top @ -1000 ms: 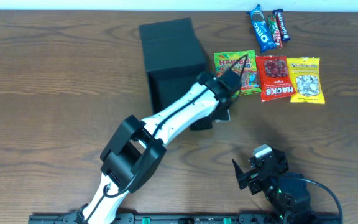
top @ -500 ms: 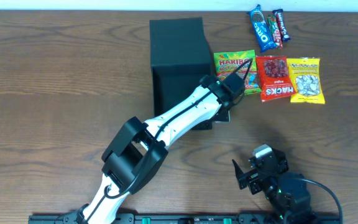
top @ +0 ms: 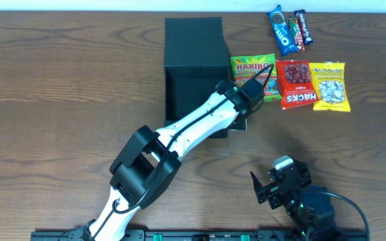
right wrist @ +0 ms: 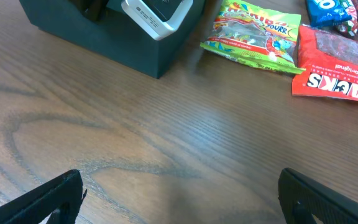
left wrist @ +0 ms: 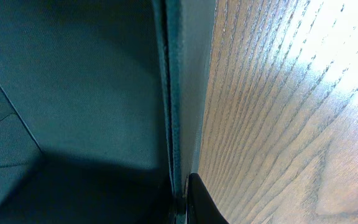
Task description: Pack container
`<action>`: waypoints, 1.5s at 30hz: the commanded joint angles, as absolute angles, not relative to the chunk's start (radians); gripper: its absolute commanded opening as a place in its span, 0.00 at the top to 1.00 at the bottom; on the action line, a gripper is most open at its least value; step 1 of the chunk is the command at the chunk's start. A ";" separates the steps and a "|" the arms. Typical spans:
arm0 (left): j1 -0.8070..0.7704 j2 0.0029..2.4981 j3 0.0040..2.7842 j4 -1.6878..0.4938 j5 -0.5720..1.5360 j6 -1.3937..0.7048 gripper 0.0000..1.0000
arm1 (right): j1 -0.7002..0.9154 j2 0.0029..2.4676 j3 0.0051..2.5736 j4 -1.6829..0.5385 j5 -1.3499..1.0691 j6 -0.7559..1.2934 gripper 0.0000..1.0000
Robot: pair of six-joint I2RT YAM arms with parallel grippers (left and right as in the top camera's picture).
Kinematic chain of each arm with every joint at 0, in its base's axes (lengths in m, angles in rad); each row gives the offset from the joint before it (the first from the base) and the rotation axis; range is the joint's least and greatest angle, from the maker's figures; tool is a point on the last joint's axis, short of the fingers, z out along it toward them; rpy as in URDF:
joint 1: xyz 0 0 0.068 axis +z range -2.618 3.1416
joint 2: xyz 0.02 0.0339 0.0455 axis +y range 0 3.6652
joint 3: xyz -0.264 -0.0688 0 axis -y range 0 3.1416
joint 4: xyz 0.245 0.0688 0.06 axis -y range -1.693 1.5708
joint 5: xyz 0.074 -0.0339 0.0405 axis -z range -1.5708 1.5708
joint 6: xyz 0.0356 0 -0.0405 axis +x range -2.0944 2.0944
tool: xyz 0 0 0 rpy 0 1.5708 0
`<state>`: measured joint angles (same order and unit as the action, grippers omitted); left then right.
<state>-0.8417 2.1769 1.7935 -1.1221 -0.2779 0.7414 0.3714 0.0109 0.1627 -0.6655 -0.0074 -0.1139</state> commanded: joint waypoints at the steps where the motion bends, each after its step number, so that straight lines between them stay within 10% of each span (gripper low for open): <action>1: -0.846 2.188 1.786 -1.126 -0.325 0.755 0.79 | 0.366 0.006 0.155 -0.666 -0.005 -0.121 0.01; 2: -0.846 2.188 1.786 -1.126 -0.325 0.747 0.38 | 0.366 0.006 0.155 -0.666 -0.004 -0.121 0.01; 4: -0.847 2.186 1.794 -1.128 -0.334 0.695 0.02 | 0.366 0.006 0.155 -0.666 -0.004 -0.121 0.01; 19: -0.598 1.901 2.021 -1.275 -0.215 -0.302 0.05 | 0.366 0.006 0.155 -0.665 -0.004 -0.121 0.01; 45: -0.269 1.884 1.860 -1.230 -0.013 -0.179 0.05 | 0.366 0.006 0.155 -0.493 -0.125 -0.014 0.01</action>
